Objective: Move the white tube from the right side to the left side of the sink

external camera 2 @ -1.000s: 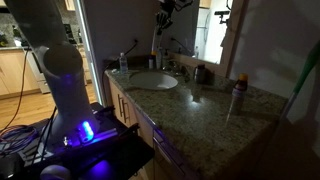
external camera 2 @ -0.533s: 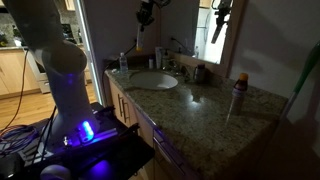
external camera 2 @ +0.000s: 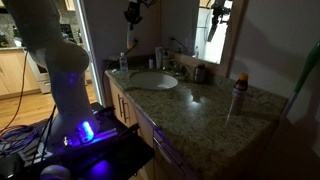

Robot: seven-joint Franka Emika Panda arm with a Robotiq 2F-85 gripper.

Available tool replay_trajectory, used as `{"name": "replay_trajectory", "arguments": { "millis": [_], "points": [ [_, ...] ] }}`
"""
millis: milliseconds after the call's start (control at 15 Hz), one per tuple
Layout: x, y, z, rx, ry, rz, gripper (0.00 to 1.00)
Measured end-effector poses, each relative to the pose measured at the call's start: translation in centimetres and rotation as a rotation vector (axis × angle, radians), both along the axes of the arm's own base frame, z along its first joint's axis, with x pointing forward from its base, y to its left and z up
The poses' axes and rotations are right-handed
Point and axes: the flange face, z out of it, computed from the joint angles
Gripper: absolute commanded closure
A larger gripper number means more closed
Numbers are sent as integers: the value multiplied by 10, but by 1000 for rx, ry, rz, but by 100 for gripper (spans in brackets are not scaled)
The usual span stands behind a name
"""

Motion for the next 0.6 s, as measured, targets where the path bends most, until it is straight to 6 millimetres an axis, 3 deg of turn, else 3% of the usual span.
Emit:
{"name": "replay_trajectory", "arguments": {
  "millis": [267, 600],
  "points": [
    [13, 45, 5, -57, -74, 19, 99],
    [61, 101, 4, -157, -164, -22, 97]
  ]
}}
